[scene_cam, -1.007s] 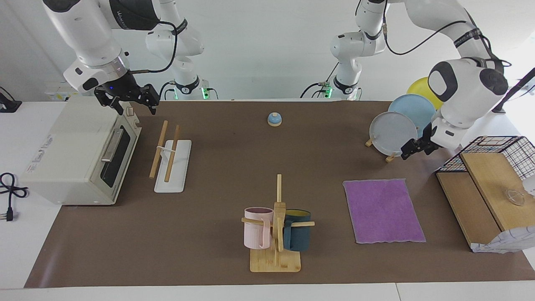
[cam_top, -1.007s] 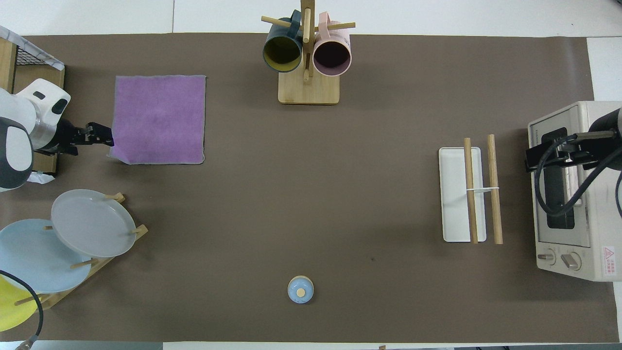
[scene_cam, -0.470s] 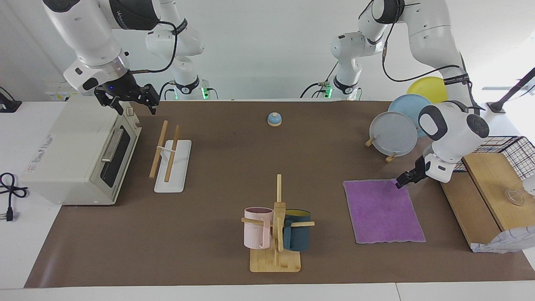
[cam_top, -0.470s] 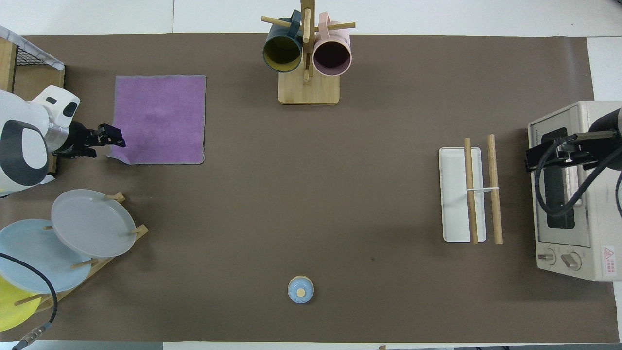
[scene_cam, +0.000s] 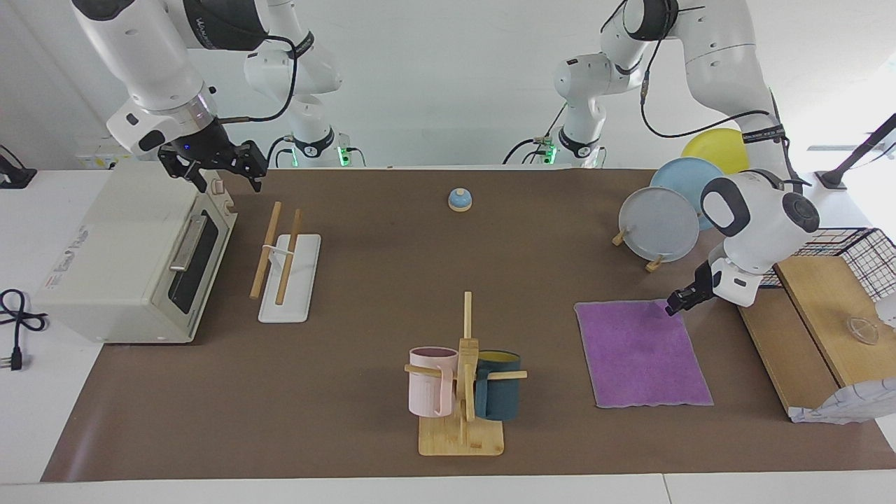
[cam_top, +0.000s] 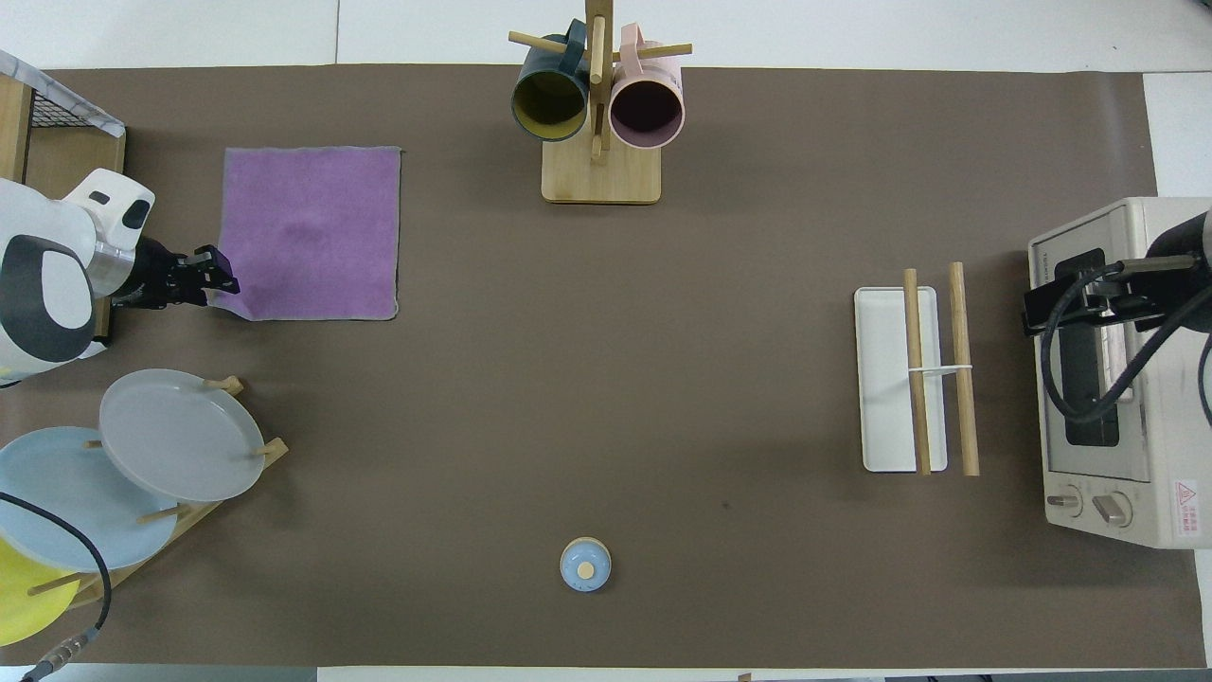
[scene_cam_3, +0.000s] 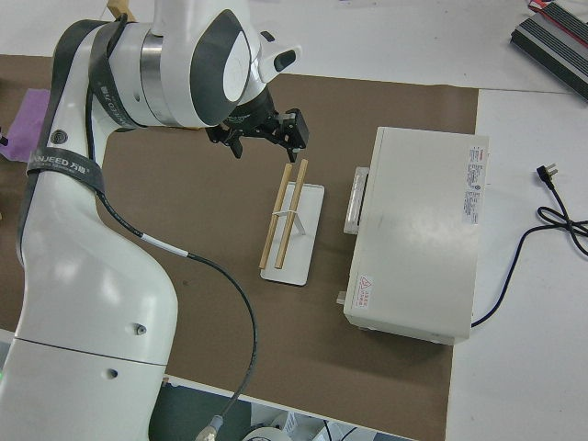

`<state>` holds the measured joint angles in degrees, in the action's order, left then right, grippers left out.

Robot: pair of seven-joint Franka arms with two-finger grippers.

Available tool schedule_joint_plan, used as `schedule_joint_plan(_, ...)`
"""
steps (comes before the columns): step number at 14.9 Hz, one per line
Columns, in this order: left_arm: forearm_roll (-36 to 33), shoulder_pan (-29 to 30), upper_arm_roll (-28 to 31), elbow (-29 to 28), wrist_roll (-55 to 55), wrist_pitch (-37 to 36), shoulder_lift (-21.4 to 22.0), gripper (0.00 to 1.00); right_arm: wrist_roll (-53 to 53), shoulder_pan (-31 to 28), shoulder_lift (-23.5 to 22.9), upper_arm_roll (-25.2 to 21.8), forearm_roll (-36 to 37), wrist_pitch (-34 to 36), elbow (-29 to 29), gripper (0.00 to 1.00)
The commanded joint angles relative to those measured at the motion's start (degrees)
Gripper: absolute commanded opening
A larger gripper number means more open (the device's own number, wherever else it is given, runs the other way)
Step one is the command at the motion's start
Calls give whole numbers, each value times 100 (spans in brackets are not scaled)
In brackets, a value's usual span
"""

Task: Fold towel and hang on rack
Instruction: 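Reach the left gripper to the purple towel's near edge and grasp it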

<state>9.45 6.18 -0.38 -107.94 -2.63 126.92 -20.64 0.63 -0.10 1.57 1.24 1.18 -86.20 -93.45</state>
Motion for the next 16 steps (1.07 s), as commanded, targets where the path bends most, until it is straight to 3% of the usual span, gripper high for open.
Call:
schedule_joint_plan(1, 118, 68, -41, -78, 113, 184, -45, 49, -134, -52, 90, 26, -56, 42, -68, 100)
schedule_joint_plan(4, 136, 68, -41, -51, 113, 158, -54, 41, -134, -43, 90, 26, -56, 33, -60, 100)
schedule_joint_plan(5, 136, 68, -41, -43, 113, 149, -54, 31, -134, -43, 90, 26, -56, 50, -68, 100)
schedule_joint_plan(7, 127, 24, -23, -42, 131, 114, -54, 1, -134, -43, 90, 26, -56, 51, -68, 100)
schedule_joint_plan(16, 66, -29, -14, -7, 508, 79, 7, 0, -143, -43, 90, 26, -56, 68, -60, 100)
